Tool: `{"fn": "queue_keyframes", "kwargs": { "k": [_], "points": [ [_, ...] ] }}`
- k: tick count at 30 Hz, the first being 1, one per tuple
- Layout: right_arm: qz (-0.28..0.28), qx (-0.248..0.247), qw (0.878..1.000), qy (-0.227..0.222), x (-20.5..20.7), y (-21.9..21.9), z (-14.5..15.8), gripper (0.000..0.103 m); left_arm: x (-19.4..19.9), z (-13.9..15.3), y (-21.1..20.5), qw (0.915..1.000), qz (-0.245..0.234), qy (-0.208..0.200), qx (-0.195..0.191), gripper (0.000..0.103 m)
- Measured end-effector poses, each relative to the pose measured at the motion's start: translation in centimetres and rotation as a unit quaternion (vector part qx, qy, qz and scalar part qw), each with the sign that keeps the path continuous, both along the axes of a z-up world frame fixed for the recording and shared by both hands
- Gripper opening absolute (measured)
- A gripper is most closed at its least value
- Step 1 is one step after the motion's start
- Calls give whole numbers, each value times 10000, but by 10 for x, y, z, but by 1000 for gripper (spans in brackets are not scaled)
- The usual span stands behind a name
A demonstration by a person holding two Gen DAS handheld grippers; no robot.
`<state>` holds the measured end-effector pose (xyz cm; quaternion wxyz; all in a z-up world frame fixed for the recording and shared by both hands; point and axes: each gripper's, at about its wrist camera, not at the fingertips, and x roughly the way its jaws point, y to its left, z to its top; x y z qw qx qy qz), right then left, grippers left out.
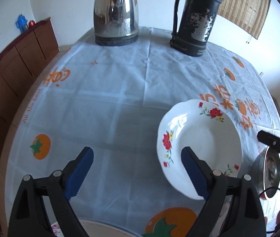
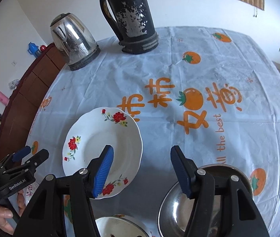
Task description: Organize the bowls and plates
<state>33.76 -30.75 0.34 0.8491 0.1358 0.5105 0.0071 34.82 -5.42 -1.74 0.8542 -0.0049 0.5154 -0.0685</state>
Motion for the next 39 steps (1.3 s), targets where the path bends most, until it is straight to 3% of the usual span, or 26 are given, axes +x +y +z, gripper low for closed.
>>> {"fn": "queue_keyframes", "kwargs": {
  "k": [10, 21, 25, 36, 39],
  "points": [
    [-91, 133, 9988, 456, 32, -3, -28, 62, 23, -23, 7, 9968, 318, 494, -539, 92],
    [-80, 418, 9973, 596, 44, -4, -42, 62, 32, -33, 3, 9965, 390, 539, -497, 90],
    [-17, 626, 9958, 672, 50, -1, -48, 48, 34, -37, -2, 9966, 396, 546, -473, 84],
    [48, 615, 9954, 733, 58, 1, -58, 48, 41, -49, -9, 9945, 443, 730, -604, 83],
    [74, 628, 9949, 779, 59, 1, -60, 42, 43, -51, -14, 9953, 399, 708, -528, 78]
  ]
}}
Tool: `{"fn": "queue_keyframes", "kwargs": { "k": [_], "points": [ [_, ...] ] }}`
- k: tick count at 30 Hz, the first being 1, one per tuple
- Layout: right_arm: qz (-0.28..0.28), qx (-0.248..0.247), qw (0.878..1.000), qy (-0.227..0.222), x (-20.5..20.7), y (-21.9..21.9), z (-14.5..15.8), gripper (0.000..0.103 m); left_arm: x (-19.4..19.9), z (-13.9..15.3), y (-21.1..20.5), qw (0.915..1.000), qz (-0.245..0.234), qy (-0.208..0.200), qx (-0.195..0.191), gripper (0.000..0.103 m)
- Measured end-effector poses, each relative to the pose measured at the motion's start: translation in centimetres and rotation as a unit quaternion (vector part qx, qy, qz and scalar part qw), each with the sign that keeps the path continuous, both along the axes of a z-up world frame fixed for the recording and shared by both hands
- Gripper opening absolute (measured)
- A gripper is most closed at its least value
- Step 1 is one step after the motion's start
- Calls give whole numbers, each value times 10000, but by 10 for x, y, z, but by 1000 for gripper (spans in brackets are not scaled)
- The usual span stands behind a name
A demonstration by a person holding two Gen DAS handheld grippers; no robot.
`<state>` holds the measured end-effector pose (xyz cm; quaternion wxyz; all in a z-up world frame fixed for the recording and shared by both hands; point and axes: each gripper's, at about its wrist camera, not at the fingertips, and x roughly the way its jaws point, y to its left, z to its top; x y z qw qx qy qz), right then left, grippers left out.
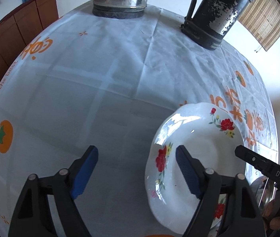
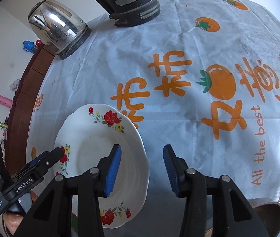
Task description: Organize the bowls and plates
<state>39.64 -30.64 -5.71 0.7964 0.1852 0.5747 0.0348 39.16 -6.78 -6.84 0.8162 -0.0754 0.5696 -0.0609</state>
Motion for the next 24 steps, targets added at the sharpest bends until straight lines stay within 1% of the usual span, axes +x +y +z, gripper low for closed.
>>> {"fn": "queue_keyframes", "kwargs": {
  "k": [2, 4, 7, 8, 10, 13, 14, 15, 17, 19, 20, 24],
  "points": [
    [4, 2, 10000, 11, 0, 0, -2, 41, 1, -3, 0, 10000, 25, 34, 0, 72],
    [9, 26, 10000, 26, 0, 0, -3, 38, 1, -7, 0, 9999, 47, 130, -92, 69],
    [40, 9, 10000, 61, 1, 1, -6, 37, 0, -7, -6, 9999, -19, 88, -83, 67],
    [53, -4, 10000, 65, 1, 1, -7, 37, 0, -7, -7, 9999, -43, 66, -71, 63],
    [69, 51, 9999, 73, 2, 1, -9, 32, -1, -7, -11, 9999, -117, 19, -45, 61],
    [94, 65, 9999, 86, 3, 2, -11, 32, -3, -6, -15, 9998, -202, -60, 6, 60],
    [122, 64, 9999, 90, 3, 3, -11, 31, -4, -6, -15, 9997, -207, -87, 4, 58],
    [154, 107, 9998, 107, 4, 4, -12, 26, -4, -6, -16, 9997, -217, -98, 5, 55],
    [180, 141, 9996, 140, 4, 6, -13, 24, -5, -5, -16, 9994, -307, -111, -60, 40],
    [215, 106, 9996, 143, 4, 7, -12, 24, -5, -5, -17, 9984, -448, 36, -353, 27],
    [213, 125, 9996, 149, 4, 6, -13, 24, -6, -5, -17, 9984, -416, 84, -368, 26],
    [187, 213, 9995, 157, 4, 4, -14, 24, -9, -4, -17, 9985, -396, 52, -362, 26]
  ]
}}
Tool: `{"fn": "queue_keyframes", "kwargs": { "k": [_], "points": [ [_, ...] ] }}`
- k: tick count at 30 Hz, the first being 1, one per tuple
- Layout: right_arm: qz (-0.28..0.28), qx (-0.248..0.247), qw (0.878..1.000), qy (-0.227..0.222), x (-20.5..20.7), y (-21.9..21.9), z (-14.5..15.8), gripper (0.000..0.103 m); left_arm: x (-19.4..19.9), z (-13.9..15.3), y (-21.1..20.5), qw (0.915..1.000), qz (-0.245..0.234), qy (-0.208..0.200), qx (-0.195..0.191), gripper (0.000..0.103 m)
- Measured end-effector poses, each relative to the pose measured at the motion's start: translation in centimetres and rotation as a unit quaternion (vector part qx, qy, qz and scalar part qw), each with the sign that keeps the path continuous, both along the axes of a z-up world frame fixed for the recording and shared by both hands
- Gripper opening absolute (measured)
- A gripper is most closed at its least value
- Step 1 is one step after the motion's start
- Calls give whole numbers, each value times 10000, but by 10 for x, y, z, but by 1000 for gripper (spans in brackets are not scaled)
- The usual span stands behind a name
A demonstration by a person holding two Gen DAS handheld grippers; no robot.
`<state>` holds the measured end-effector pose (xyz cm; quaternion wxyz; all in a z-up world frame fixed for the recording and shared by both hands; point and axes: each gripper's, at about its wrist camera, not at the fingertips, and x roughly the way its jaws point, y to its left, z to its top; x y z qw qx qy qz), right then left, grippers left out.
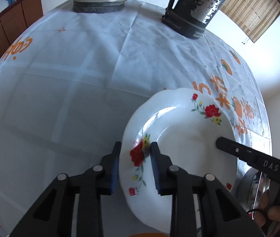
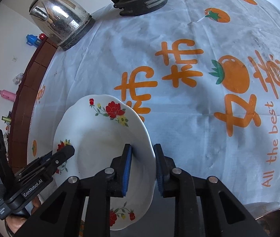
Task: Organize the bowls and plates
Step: 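Lift the red-flower plate and carry it toward the plate stack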
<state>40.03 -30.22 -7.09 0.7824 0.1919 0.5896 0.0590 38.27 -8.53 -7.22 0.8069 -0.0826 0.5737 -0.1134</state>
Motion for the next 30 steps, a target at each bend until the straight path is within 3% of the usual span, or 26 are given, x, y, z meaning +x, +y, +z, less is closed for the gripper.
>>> {"fn": "queue_keyframes", "kwargs": {
  "k": [16, 30],
  "points": [
    [-62, -66, 9999, -56, -5, -2, 5, 24, -4, 3, -4, 9999, -146, -66, -24, 26],
    [-33, -138, 9994, -325, -23, 14, 37, 24, -25, 35, 10, 9991, -166, -375, 61, 27]
  ]
}}
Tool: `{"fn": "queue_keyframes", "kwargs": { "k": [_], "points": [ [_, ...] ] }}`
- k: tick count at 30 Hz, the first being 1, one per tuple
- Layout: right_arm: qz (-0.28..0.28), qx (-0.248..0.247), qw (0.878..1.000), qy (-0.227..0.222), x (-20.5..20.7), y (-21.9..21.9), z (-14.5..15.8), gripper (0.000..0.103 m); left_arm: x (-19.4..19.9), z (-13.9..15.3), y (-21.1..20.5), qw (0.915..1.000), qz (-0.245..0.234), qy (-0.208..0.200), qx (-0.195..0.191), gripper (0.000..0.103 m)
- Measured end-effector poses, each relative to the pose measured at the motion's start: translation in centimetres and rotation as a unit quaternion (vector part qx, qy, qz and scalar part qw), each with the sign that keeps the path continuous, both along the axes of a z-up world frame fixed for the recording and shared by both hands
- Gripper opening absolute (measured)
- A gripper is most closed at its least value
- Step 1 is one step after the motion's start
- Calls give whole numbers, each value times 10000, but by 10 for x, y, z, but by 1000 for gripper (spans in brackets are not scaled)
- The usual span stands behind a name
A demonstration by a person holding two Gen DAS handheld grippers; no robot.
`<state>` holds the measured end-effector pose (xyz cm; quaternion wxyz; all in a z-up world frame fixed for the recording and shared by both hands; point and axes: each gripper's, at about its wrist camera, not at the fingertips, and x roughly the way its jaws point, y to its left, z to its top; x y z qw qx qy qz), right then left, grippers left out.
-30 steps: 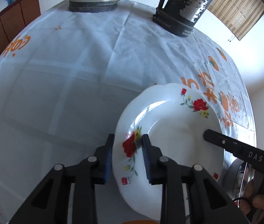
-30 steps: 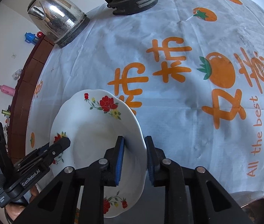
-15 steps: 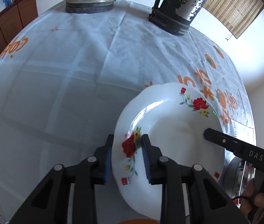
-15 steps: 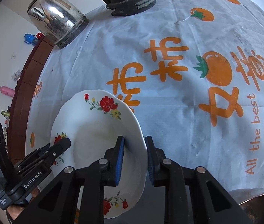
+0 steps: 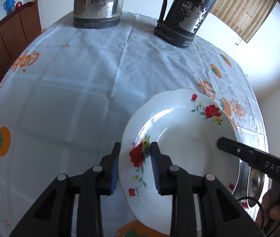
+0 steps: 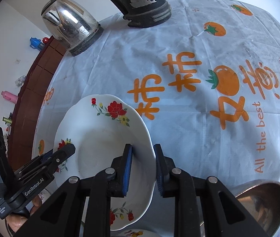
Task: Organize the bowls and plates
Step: 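Lift the red-flower plate and carry it toward the plate stack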
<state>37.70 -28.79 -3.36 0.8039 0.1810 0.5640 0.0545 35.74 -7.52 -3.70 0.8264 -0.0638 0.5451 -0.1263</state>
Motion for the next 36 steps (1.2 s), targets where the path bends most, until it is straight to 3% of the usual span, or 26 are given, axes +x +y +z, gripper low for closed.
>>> {"fn": "queue_keyframes", "kwargs": {
  "k": [17, 36],
  "points": [
    [153, -103, 9997, -184, -47, 47, 32, 24, -45, 29, 42, 9997, 122, -204, -41, 27],
    [387, -101, 9987, -308, -93, 104, 43, 24, -97, 41, 96, 9989, 318, -339, 25, 27]
  ]
}}
